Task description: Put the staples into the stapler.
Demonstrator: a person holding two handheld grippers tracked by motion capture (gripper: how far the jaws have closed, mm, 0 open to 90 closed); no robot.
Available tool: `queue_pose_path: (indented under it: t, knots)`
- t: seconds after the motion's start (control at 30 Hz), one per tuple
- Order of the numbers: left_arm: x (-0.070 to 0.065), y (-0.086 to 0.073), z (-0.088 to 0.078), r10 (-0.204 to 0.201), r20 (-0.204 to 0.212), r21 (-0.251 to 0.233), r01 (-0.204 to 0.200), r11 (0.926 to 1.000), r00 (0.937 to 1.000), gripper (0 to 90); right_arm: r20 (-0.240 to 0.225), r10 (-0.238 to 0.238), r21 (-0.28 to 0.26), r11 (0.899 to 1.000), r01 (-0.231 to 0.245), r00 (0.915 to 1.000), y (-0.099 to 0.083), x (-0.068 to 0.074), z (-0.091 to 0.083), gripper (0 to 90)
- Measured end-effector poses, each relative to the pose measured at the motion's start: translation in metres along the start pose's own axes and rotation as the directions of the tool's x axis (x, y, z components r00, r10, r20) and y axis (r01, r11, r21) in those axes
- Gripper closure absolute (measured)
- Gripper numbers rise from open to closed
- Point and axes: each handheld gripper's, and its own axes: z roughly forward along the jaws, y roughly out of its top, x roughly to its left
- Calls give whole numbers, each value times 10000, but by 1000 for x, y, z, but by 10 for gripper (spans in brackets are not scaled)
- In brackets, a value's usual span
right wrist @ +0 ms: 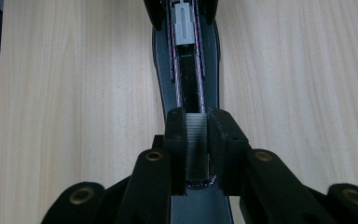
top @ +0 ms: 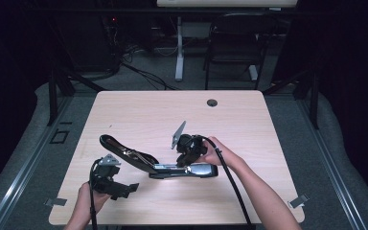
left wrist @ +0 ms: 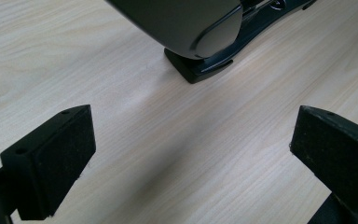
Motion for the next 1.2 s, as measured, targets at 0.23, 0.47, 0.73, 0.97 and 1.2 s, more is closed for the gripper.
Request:
queue_pose_path:
  t: [0.23, 0.47, 0.73, 0.97, 1.2]
  knots:
    - [0, 0, 0, -12, -6, -4, 12, 10000, 10000, 2, 52, -169, 36, 9999, 169, 9998, 0, 2, 0, 781]
    - [0, 0, 0, -30, -6, 4, 30, 10000, 10000, 2, 100, -400, 176, 9991, 398, 9991, 1, 1, 0, 780]
    - [0, 0, 0, -5, 4, 31, 5, 10000, 10000, 2, -70, -349, -34, 9994, 349, 9994, -1, 0, 1, 780]
    - [0, 0, 1, -13, -2, 43, 13, 10000, 10000, 2, -179, -544, 162, 9984, 547, 9984, 1, -1, 1, 780]
    - [0, 0, 1, -6, 7, 52, 6, 10000, 10000, 2, -272, -724, 388, 9966, 734, 9970, 3, -2, 3, 780]
